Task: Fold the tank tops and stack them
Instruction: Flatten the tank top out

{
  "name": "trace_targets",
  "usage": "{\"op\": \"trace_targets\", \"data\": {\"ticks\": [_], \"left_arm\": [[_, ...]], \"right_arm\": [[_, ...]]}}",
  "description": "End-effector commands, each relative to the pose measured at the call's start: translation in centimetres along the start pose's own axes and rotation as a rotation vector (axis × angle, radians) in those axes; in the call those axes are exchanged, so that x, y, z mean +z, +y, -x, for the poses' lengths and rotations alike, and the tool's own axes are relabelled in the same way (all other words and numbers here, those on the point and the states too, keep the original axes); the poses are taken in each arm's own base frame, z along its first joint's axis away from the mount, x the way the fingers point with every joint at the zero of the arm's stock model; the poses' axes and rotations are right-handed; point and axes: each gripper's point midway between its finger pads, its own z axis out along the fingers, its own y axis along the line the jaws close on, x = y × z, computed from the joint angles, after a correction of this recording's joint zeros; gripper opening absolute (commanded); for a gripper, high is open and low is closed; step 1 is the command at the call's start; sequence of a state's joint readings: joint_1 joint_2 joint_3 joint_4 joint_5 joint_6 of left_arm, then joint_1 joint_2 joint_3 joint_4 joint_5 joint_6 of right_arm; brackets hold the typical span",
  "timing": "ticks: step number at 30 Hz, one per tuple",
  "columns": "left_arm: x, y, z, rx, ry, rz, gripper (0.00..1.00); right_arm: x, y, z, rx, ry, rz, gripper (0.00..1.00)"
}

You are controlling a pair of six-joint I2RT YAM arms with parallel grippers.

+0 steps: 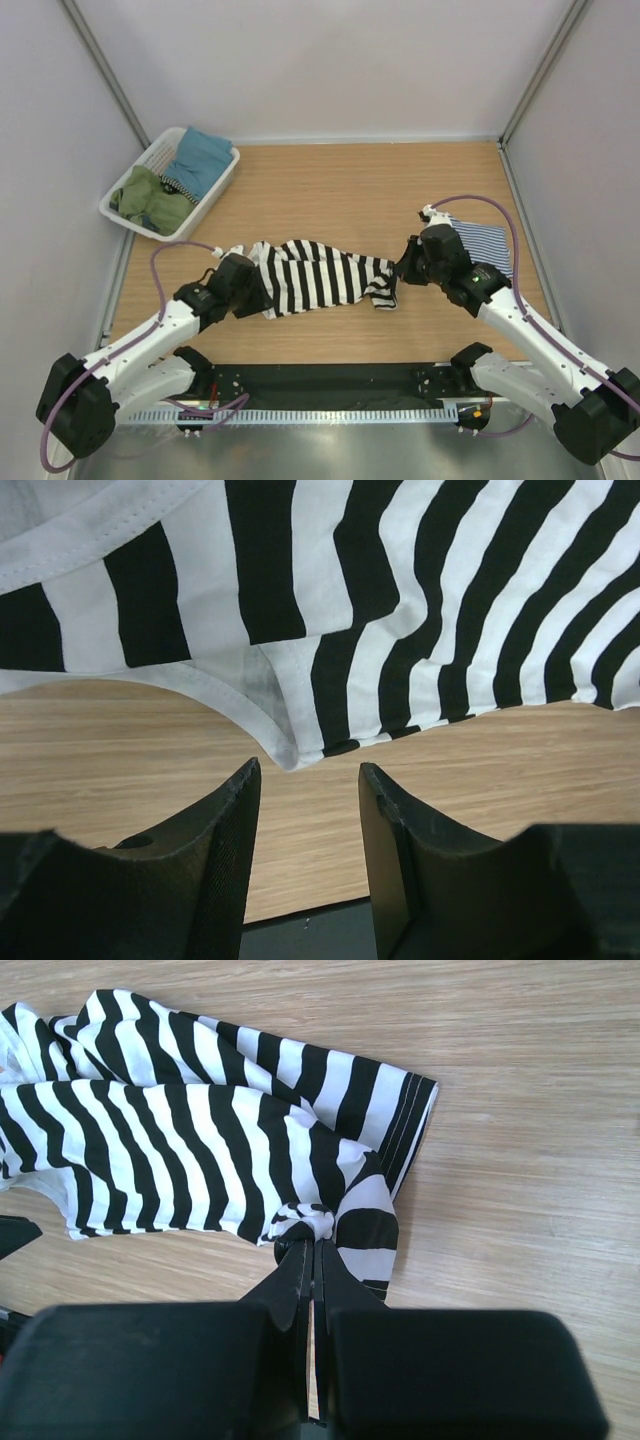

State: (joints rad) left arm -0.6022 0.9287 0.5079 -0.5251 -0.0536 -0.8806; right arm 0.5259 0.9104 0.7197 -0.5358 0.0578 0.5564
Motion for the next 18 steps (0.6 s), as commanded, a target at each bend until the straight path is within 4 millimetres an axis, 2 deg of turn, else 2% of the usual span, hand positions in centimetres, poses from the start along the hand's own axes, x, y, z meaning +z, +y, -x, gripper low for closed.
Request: {"op": "trace_targets", "data": {"ticks": [1,6,18], "left_arm": [[0.7,-1.3,0.9,0.020,-0.037,-0.023,0.45],[1.7,-1.3,-0.2,0.040,0.002,-0.007,0.44],[3.9,-1.4,-1.4,0.066,0.037,0.025,0.36]], "right_arm": [[-0.3,0.5,1.5,0.012,-0.060,0.012,0.01],[-0.2,0.5,1.6,0.016,-0.061,0.011,0.01],[-0.4,0.5,1.6,0.010,-0.064,0.013,0.01]]}}
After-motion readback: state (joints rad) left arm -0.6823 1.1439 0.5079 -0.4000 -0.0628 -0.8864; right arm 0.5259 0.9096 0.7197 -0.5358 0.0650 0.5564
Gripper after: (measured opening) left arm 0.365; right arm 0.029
